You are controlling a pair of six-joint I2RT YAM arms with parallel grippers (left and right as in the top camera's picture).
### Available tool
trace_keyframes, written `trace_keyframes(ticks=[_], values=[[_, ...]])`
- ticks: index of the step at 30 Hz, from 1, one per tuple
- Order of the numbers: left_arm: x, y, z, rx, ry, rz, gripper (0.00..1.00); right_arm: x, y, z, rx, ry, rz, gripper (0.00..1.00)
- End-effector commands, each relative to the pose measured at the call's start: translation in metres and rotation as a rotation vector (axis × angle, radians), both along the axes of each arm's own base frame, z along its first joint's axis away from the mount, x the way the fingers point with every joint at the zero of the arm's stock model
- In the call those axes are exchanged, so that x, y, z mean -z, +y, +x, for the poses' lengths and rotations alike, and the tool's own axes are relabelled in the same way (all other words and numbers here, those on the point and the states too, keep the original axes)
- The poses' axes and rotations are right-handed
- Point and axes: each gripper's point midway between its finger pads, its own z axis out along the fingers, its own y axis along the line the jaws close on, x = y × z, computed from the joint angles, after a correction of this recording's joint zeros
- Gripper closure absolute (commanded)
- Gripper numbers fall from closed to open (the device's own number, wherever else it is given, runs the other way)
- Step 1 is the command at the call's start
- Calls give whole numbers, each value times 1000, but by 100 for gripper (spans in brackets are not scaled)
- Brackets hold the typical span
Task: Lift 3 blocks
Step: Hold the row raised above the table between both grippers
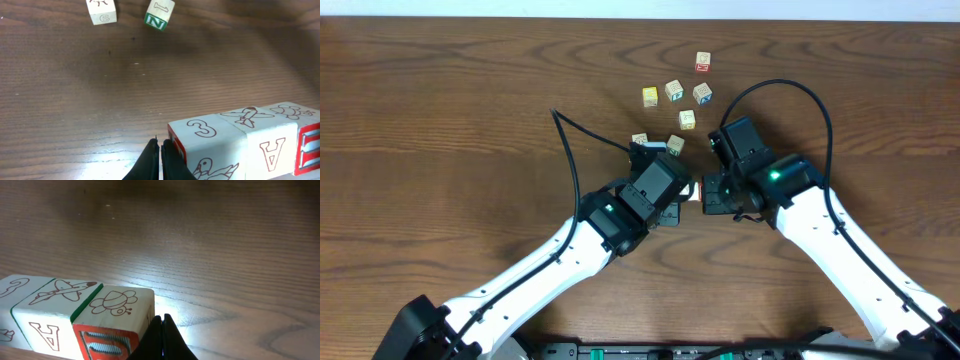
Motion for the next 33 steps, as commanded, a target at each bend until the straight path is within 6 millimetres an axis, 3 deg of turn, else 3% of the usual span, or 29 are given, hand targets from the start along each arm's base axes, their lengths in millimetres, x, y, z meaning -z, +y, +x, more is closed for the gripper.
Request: trace_keyframes(ticks=[1, 17, 33], values=[[-20, -41, -12, 116, 31, -148, 93, -7, 39, -7, -96, 52, 174, 99], [-4, -44, -9, 114, 48, -132, 93, 8, 35, -1, -83, 78, 158, 99], [15, -45, -12, 110, 91, -113, 93, 25, 35, -7, -90, 95, 169, 99]])
